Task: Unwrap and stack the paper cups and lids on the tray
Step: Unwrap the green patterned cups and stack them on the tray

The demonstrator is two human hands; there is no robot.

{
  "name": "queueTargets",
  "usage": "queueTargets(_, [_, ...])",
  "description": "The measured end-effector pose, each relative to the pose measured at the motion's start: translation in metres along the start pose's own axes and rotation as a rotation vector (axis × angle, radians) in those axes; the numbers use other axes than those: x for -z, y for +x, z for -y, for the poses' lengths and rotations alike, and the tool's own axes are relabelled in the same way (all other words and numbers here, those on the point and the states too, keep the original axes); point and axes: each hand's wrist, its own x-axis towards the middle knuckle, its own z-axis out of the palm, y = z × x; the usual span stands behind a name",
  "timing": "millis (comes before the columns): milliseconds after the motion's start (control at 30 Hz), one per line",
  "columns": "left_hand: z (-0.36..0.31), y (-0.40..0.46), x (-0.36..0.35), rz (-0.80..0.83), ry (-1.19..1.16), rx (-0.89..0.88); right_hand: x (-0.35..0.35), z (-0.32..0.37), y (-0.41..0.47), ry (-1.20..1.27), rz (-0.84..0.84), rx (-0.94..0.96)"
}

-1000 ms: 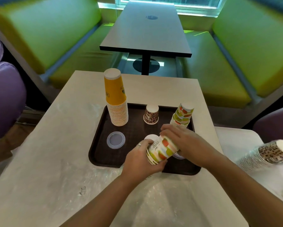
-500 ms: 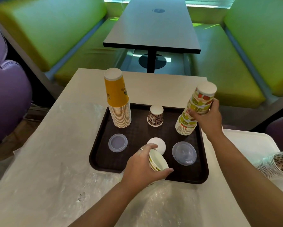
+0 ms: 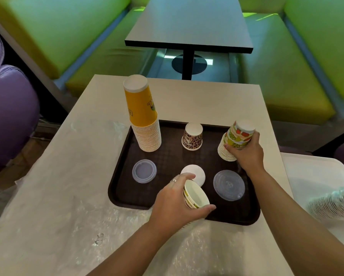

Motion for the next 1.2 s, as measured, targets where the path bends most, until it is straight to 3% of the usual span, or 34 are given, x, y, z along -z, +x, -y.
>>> queueTargets(67, [0.0, 0.0, 0.0, -0.008, 0.007, -0.004, 0.001, 0.002, -0.003, -0.02, -0.046, -0.005])
queueTargets(133, [0.0, -0.001, 0.001, -0.007, 0.003, -0.006, 0.007, 0.01, -0.017, -0.003, -0.205, 0.044])
queueTargets(200, [-0.001, -0.001, 0.002, -0.009, -0.007, -0.004, 0.015, 0.027, -0.046, 0.118, -0.31, 0.2])
queueTargets(233, [-0.001, -0.001, 0.002, -0.011, -0.01, -0.005, 0.018, 0.035, -0.062, 0.201, -0.265, 0.273])
queueTargets(267, [-0.001, -0.002, 0.003, -0.012, -0.011, -0.006, 0.021, 0.042, -0.078, 0.282, -0.14, 0.321])
queueTargets(333, [-0.002, -0.002, 0.003, -0.016, -0.015, -0.011, 0.023, 0.054, -0.107, 0.314, 0.299, 0.332])
queueTargets(400, [-0.002, -0.002, 0.003, -0.026, -0.029, -0.019, 0.02, 0.058, -0.127, 0.176, 0.693, 0.275])
queueTargets(433, [-0.002, -0.003, 0.003, -0.033, -0.031, -0.022, 0.018, 0.057, -0.133, 0.116, 0.77, 0.254])
queueTargets(600, [-0.001, -0.01, 0.004, -0.043, -0.001, -0.061, 0.018, 0.058, -0.147, 0.055, 0.812, 0.17])
queueTargets(800, [0.002, -0.021, 0.005, -0.042, 0.092, -0.087, 0.023, 0.062, -0.155, 0.104, 0.726, 0.16])
queueTargets(1200, [0.002, -0.031, 0.001, -0.065, 0.053, -0.086, 0.033, 0.065, -0.157, 0.017, 0.646, 0.254])
